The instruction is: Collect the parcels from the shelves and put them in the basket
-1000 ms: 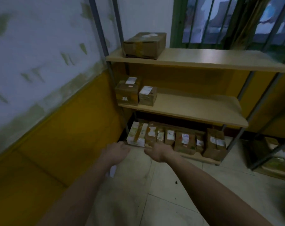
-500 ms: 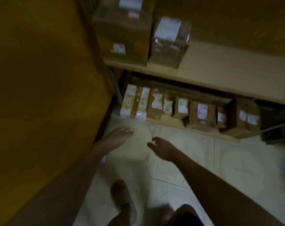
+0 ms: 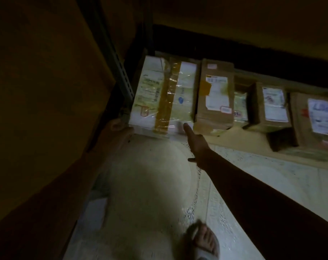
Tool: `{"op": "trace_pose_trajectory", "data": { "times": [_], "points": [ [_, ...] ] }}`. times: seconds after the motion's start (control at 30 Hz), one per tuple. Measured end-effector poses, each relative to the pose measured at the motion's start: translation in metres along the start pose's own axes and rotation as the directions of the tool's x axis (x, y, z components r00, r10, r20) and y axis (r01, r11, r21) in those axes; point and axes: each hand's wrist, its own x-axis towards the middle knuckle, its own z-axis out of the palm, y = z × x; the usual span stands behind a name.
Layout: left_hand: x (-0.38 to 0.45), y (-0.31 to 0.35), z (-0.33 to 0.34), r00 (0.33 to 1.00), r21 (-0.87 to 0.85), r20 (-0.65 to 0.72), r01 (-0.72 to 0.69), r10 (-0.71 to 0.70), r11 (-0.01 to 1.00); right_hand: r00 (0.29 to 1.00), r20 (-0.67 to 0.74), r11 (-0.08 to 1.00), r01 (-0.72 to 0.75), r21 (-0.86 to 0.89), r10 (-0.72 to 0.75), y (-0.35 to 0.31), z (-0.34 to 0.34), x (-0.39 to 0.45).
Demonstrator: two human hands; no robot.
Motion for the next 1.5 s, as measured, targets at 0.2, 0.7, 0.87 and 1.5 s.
{"op": "trace_pose_trajectory", "data": {
  "times": [0.2,0.7,0.87,1.5],
  "points": [
    [0.061,-0.007,0.020,0.992,-0.222,0.093,-0.062,0.085,0.973,0.994,0.077,0.975,0.065,0.211,-0.083,0.013,0.007,0.054],
    [0.040,-0.048,0.032,0.970,-0.415,0.142,-0.121,0.195,0.902,0.922,0.216,0.842,0.173,0.510,-0.321,0.043,-0.015,0.039],
    [0.021,-0.059,0.035,0.964,-0.415,0.132,-0.158,0.230,0.896,0.912,0.241,0.851,0.179,0.495,-0.332,0.049,-0.025,0.028],
    [-0.005,-0.034,0.027,0.934,-0.263,0.092,-0.311,0.345,0.913,0.944,0.135,0.927,0.256,0.276,-0.300,0.043,-0.026,0.025]
  ]
}}
